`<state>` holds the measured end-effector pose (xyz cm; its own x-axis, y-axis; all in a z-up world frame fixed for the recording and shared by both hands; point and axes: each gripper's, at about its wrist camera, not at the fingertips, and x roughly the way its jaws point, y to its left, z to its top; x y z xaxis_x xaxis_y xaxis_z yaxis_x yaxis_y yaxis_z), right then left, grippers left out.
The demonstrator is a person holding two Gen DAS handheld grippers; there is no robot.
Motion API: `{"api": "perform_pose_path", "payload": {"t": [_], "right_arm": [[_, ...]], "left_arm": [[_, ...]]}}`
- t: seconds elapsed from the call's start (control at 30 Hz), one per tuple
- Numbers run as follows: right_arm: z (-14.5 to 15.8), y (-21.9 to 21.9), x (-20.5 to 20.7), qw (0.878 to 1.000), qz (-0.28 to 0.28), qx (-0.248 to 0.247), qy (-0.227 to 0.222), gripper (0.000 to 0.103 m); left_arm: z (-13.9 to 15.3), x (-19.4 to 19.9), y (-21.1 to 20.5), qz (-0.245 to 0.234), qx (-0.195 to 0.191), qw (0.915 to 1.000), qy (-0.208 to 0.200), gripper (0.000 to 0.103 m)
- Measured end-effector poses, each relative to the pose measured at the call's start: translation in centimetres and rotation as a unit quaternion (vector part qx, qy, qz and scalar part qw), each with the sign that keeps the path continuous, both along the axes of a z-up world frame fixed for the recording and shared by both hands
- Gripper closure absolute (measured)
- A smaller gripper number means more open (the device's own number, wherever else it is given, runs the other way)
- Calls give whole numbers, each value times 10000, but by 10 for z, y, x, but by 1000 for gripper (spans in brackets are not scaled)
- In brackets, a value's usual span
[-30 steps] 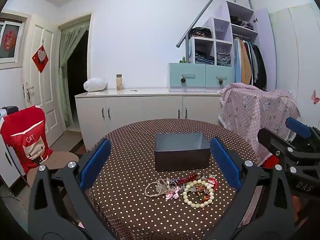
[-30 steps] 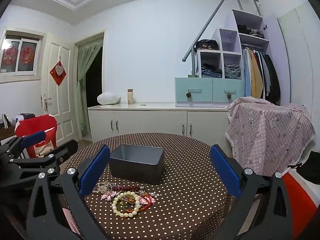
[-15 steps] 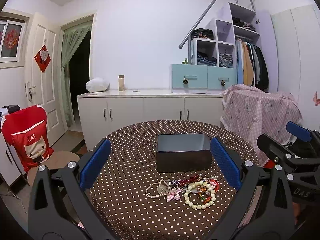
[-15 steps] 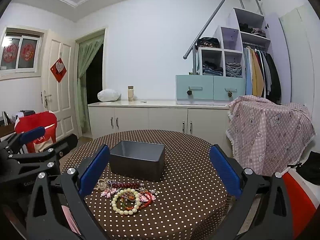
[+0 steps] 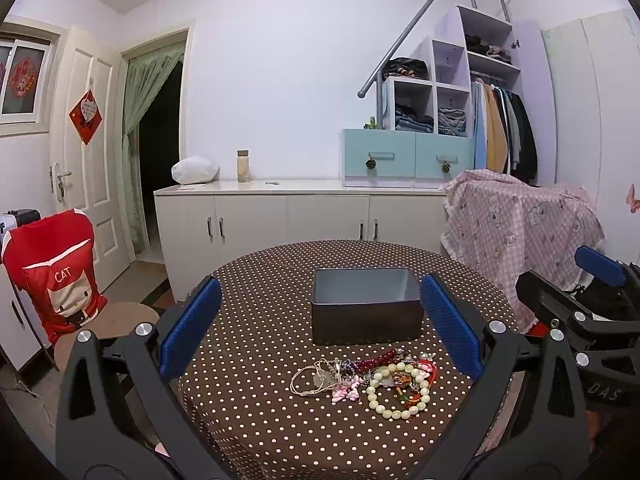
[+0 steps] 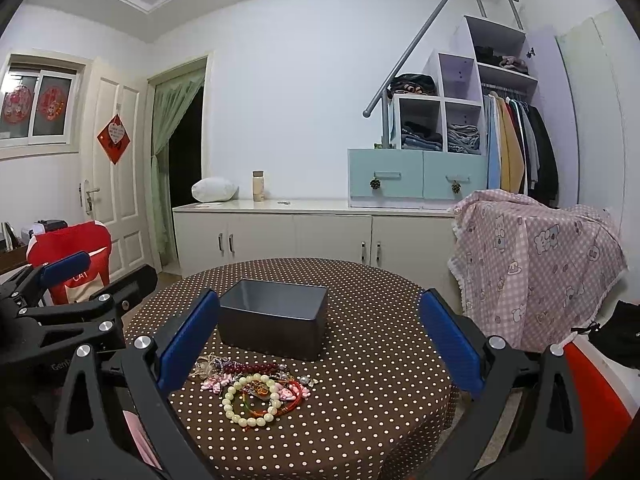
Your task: Organize jewelry
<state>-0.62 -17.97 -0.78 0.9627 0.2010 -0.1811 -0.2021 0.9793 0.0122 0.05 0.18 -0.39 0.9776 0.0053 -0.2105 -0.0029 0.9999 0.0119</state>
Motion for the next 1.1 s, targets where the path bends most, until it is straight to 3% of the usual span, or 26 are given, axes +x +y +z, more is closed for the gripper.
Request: {"api": "perform_pose_path", "payload": {"t": [1.1], "right_arm": [[-6, 3, 5, 9999, 53, -30, 133, 7]], "left_arm": [[-3, 1, -2, -4, 26, 10000, 62, 6]]}}
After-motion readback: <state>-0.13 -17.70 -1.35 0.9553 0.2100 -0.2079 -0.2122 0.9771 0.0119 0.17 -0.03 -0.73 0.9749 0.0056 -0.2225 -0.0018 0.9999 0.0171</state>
